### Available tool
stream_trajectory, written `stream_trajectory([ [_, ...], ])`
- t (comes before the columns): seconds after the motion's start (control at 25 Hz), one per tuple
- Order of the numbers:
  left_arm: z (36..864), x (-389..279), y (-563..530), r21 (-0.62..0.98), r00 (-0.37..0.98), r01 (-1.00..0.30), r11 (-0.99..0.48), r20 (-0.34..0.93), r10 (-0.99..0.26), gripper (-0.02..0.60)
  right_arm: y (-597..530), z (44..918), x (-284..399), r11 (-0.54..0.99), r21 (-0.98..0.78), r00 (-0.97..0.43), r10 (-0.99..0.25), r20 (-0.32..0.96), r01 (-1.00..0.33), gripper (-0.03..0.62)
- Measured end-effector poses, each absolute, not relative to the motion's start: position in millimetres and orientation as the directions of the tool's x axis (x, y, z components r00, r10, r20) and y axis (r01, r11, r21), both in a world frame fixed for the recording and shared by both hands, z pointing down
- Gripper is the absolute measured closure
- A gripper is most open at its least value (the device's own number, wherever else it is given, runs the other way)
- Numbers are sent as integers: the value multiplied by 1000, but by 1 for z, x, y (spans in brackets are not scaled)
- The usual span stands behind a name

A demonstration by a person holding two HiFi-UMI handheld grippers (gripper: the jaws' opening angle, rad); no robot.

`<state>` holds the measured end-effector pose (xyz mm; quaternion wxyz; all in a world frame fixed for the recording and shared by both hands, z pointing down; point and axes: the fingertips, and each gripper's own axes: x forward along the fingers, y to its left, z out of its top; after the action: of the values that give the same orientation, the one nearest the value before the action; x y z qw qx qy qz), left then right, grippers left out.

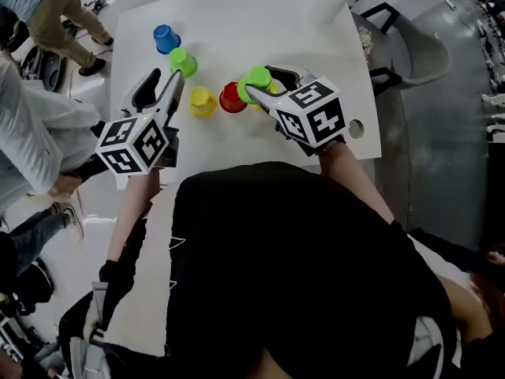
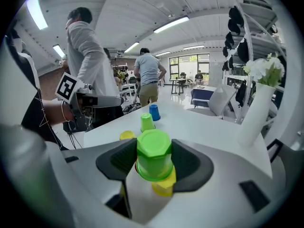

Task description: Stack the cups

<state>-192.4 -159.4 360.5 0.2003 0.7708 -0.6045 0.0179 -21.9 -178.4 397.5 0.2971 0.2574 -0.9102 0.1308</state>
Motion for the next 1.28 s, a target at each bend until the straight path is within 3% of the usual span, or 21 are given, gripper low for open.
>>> stream_trajectory([
  [0.96,363,-203,-149,289,254,-942,-171,282,-925,362,-175,398,-27,832,-102,-692,-379,615,-546,358],
  [1.28,374,-213,-145,288,235,-946,-147,296,-926,362,-176,394,-26,823,-117,-698,-386,603,-556,322],
])
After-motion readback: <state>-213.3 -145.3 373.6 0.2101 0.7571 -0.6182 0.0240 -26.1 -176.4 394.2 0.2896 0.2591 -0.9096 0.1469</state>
